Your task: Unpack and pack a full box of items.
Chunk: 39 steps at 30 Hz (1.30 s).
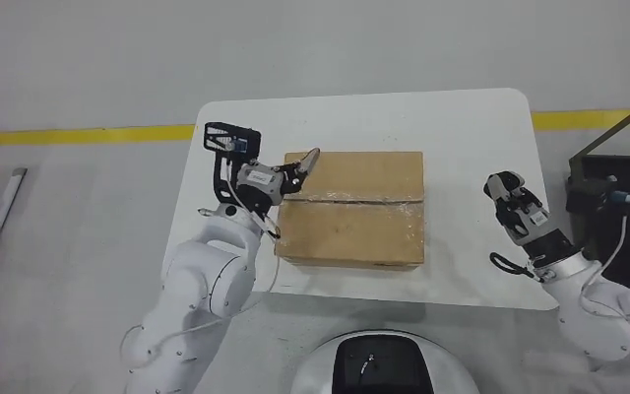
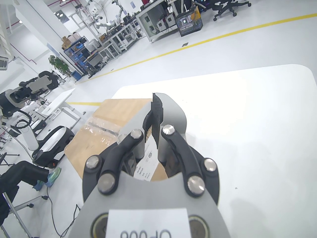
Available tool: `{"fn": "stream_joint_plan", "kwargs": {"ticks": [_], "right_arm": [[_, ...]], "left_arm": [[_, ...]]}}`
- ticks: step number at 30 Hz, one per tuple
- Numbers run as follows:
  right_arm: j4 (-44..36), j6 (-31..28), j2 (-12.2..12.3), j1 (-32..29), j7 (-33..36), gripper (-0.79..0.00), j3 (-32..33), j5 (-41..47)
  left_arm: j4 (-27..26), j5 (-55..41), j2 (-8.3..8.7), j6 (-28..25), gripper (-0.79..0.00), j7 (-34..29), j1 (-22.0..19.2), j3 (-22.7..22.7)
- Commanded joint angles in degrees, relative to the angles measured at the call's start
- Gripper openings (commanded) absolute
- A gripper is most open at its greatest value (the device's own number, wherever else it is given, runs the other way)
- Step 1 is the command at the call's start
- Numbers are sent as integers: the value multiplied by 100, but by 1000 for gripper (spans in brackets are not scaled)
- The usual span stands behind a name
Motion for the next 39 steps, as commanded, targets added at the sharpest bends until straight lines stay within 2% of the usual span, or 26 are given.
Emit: {"fn": "stream_joint_plan", "kwargs": {"ticks": [1, 6, 9, 15, 17, 20, 26, 30, 31, 32, 33, 34, 35, 39], "right_arm": [[32, -39, -11, 17, 16, -785, -1, 3], [91, -181, -32, 80, 114, -785, 145, 185], [-34, -233, -29, 25, 230, -785, 374, 228], [-297, -167, -5, -226, 765, -785, 805, -163], [-375, -22, -5, -284, 868, -785, 869, -424], [-523, 362, -1, -334, 964, -785, 907, -1314], [-992, 1244, -50, -537, 739, -785, 759, -2700], [-1088, 1251, -84, -732, 581, -785, 633, -2989], [-1060, 1235, -87, -741, 570, -526, 638, -3021], [-1060, 1235, -87, -741, 570, -416, 638, -3021], [-1067, 1240, -87, -744, 567, -782, 633, -3021], [-1060, 1232, -87, -745, 567, -775, 636, -3026], [-1058, 1231, -87, -743, 568, -761, 638, -3026], [-1060, 1235, -87, -740, 570, -503, 639, -3021]], "left_arm": [[-116, 400, 52, -69, 0, 50, 364, -247], [-524, 1127, 156, -53, 0, -99, 1342, -863], [-670, 1443, 174, 156, 0, -31, 1876, -1093], [-947, 1748, 169, 258, 0, -27, 2498, -1269], [-954, 1787, 167, 254, 0, -43, 2539, -1265], [-954, 1787, 167, 254, 0, -43, 2539, -1265], [-954, 1787, 167, 254, 0, -43, 2539, -1265], [-954, 1787, 167, 254, 0, -43, 2539, -1265], [-954, 1787, 167, 254, 0, -43, 2539, -1265], [-954, 1787, 167, 254, 0, -43, 2539, -1265], [-954, 1787, 167, 254, 0, -43, 2539, -1265], [-954, 1787, 167, 254, 0, -43, 2539, -1265], [-954, 1787, 167, 254, 0, -43, 2539, -1265], [-954, 1787, 167, 254, 0, -43, 2539, -1265]]}}
